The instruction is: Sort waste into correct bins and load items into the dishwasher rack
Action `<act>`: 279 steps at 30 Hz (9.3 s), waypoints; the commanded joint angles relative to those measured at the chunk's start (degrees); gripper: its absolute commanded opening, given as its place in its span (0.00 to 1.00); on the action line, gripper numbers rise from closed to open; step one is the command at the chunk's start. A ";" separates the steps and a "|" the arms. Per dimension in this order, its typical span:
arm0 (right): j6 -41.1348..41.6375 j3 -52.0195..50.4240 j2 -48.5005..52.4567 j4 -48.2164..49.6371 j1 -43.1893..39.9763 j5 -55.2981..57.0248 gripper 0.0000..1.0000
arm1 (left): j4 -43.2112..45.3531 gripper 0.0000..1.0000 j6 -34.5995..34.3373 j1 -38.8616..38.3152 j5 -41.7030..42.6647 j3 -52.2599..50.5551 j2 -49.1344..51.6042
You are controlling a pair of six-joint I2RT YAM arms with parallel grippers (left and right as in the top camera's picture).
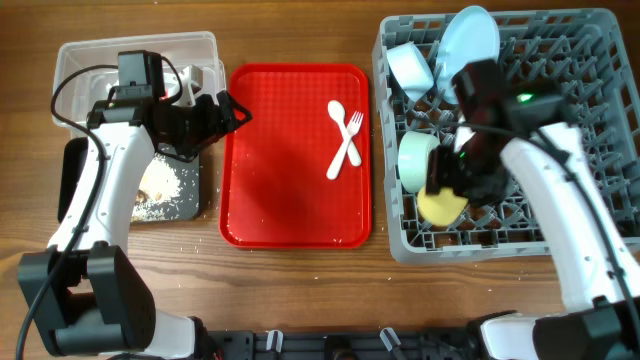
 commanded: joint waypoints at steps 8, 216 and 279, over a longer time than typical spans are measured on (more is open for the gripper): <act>5.88 -18.38 0.44 16.74 4.20 2.14 0.51 | 0.13 0.92 0.52 -0.17 -1.36 0.26 -0.76; -8.79 -79.78 -78.09 96.52 -10.23 7.23 1.00 | -2.38 1.00 0.52 -0.13 -18.47 0.26 -0.76; -8.61 -83.12 -87.54 89.79 -10.23 4.98 1.00 | 40.72 1.00 5.03 -3.78 -30.64 -72.39 -94.36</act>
